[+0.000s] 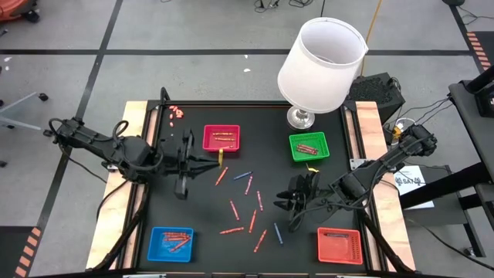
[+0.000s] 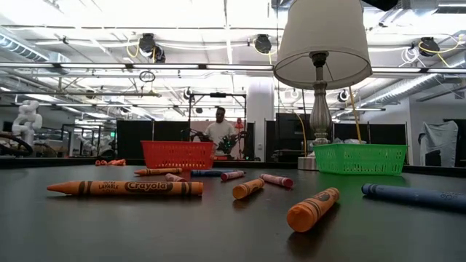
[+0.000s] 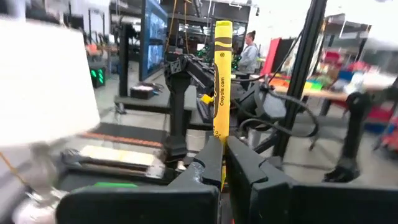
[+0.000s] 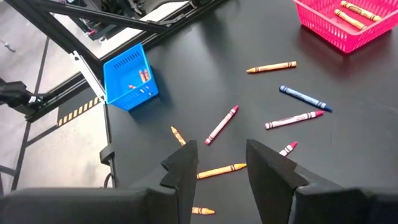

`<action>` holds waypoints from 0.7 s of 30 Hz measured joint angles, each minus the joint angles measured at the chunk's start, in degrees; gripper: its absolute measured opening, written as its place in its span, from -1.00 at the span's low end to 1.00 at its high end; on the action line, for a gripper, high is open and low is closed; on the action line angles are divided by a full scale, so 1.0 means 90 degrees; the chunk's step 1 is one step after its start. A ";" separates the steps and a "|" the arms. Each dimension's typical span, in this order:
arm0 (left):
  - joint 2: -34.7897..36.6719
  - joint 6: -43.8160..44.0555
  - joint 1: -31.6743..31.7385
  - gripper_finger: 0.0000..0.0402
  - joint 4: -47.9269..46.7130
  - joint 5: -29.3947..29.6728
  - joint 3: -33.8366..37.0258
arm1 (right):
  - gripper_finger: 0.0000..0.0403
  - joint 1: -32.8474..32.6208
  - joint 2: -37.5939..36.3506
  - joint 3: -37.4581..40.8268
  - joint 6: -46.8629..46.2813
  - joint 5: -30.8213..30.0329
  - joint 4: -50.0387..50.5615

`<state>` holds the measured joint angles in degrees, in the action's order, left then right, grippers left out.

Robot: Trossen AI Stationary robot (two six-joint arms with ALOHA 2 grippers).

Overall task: Sort crayons
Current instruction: Put the yellow crayon into the red basket

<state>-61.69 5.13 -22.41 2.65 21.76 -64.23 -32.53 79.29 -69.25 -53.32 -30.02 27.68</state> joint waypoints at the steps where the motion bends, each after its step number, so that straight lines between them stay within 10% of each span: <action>1: 0.0000 -0.0336 0.0000 -0.97 0.0006 0.0002 0.0000 | -0.40 0.0000 0.0000 0.0000 0.0020 0.0000 0.0000; 21: -0.0002 -0.4007 0.0043 -0.97 0.0336 0.0361 0.0000 | -0.40 0.0000 0.0000 0.0000 0.0049 0.0002 0.0103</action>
<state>-61.71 -30.93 -22.03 5.68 25.01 -64.23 -32.53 79.29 -69.25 -52.88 -30.00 28.61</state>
